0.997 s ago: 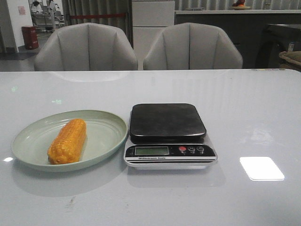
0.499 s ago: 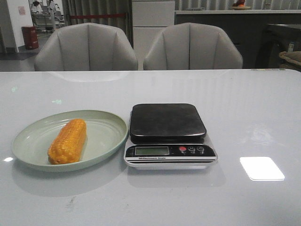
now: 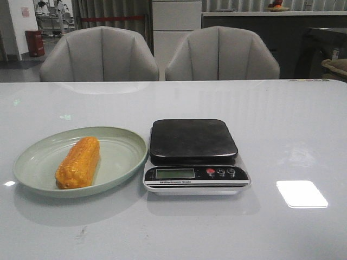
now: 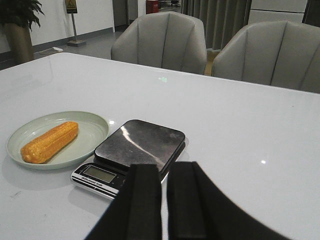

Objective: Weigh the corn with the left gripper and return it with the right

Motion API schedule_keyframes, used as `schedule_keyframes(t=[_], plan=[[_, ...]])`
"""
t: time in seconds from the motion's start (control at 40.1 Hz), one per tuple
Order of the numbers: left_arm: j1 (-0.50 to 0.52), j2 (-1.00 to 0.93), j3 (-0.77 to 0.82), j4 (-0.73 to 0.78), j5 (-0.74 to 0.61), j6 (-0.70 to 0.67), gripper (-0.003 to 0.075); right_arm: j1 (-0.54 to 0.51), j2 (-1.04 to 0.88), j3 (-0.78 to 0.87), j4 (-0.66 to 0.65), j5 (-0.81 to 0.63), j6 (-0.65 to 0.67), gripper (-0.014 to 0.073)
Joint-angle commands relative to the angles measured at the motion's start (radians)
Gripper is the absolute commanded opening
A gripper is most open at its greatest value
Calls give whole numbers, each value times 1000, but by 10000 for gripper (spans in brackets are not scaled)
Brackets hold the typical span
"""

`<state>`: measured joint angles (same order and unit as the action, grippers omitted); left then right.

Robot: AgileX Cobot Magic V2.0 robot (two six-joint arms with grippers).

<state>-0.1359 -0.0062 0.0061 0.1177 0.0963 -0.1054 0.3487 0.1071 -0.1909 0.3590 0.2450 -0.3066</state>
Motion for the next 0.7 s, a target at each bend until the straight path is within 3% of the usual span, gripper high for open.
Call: schedule_keyframes(t=[0.0, 0.673], plan=[[33, -22, -1, -17, -135, -3, 113, -5, 10, -28, 7, -72, -10, 209], [47, -22, 1, -30, -172, -3, 113, -5, 10, -28, 7, -73, -10, 209]])
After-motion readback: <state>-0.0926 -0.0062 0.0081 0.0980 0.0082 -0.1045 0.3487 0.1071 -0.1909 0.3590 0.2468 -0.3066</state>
